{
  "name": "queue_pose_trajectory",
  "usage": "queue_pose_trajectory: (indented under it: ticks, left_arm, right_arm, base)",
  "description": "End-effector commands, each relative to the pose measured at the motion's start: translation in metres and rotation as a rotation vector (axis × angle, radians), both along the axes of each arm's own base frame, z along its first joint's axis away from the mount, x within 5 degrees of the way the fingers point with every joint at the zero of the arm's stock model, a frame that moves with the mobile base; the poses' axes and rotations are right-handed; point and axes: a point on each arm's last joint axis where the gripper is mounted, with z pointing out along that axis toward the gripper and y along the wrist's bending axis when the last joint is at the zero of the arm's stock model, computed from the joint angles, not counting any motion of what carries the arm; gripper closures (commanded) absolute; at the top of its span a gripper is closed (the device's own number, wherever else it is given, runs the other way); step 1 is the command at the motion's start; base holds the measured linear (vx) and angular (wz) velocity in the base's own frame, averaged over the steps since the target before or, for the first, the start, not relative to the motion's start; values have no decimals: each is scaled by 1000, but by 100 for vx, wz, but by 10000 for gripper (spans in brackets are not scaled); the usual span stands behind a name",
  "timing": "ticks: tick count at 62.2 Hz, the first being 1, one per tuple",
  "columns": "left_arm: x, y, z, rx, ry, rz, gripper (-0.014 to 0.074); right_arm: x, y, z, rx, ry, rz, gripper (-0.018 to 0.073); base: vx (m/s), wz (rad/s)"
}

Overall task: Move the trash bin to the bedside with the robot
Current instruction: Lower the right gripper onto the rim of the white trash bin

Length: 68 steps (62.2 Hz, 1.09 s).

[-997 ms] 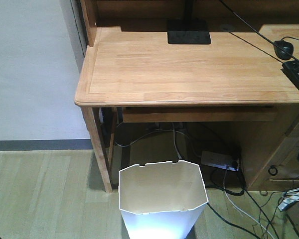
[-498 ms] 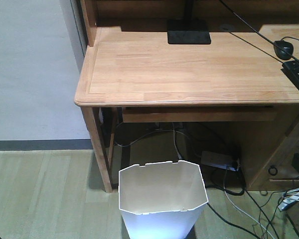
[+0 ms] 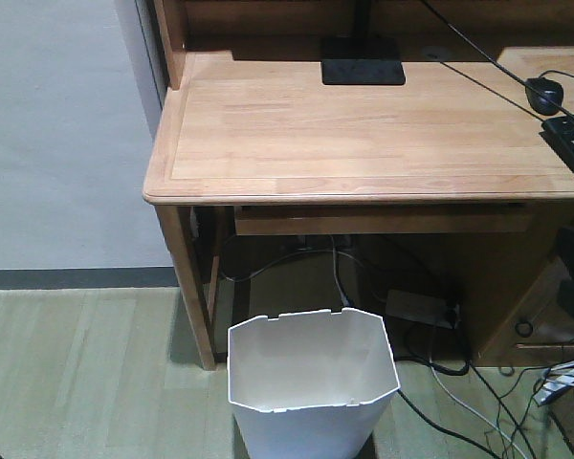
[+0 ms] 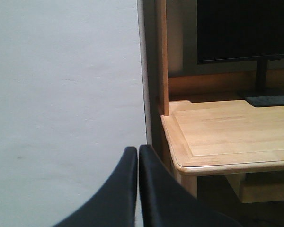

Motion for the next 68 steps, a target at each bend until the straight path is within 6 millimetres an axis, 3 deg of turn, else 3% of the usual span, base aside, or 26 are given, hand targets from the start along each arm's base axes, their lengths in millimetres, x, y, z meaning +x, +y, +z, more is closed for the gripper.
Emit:
queue_pose_trajectory:
  ticks: [1, 13, 33, 55, 68]
  left_arm:
    - [0, -1, 3, -23, -70, -9, 603]
    - [0, -1, 3, -23, -70, -9, 603]
    - [0, -1, 3, -23, -70, -9, 603]
    - [0, -1, 3, -23, -70, -9, 603]
    - [0, -1, 3, -23, -70, -9, 603]
  right_arm:
    - [18, 2, 20, 35, -30, -5, 83]
    - [51, 6, 15, 66, 109, -8, 83]
    - [102, 11, -19, 31, 349, 25, 83]
    - [149, -20, -85, 186, 543, 38, 83]
    - [169, -23, -137, 128, 592, 106, 83]
  base:
    - [0, 0]
    - [0, 0]
    - [0, 0]
    - [0, 0]
    - [0, 0]
